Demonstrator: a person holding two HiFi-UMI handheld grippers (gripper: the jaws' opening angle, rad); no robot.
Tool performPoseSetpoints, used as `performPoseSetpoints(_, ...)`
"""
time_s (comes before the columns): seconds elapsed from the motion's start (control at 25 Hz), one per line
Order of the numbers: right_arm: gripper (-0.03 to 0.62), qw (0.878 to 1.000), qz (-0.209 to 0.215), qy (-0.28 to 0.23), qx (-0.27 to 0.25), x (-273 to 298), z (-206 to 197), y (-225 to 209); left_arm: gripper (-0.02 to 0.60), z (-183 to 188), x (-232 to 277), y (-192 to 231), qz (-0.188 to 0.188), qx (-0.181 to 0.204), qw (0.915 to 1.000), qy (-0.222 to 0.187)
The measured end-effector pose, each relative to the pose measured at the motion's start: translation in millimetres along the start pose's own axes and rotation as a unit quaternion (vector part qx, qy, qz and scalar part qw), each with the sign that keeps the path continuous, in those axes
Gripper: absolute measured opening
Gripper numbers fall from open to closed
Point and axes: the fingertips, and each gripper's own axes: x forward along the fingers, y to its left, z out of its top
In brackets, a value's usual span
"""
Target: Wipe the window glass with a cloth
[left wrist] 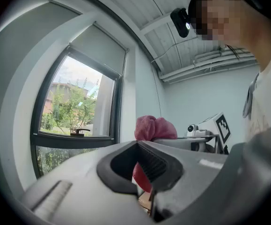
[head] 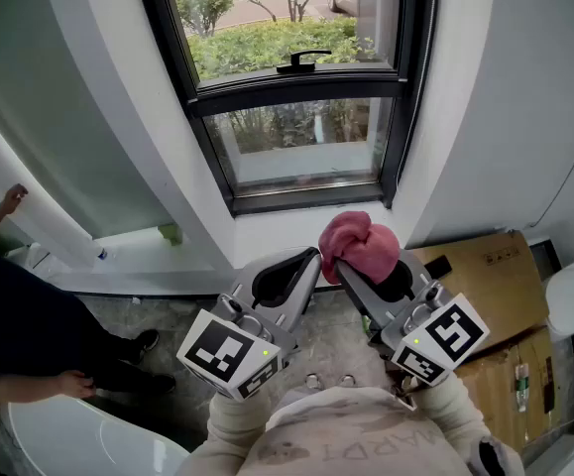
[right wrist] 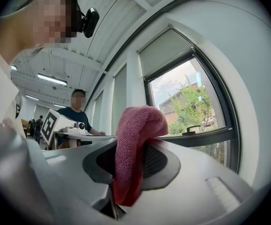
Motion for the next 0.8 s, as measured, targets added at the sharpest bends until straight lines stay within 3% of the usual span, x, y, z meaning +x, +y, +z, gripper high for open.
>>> performPoseSetpoints(0.64, 0.117, 1.000, -0.011, -0.010, 0.018, 20, 0, 3, 0.000, 1, -10, 25, -0.001, 0.001, 1.0000, -0.006)
performPoseSetpoints(0.8, 0.116, 1.000, -0.027, -0.015, -0.003, 34, -2, 4, 0.000, -3, -17, 45, -0.011, -0.002, 0.9999, -0.012)
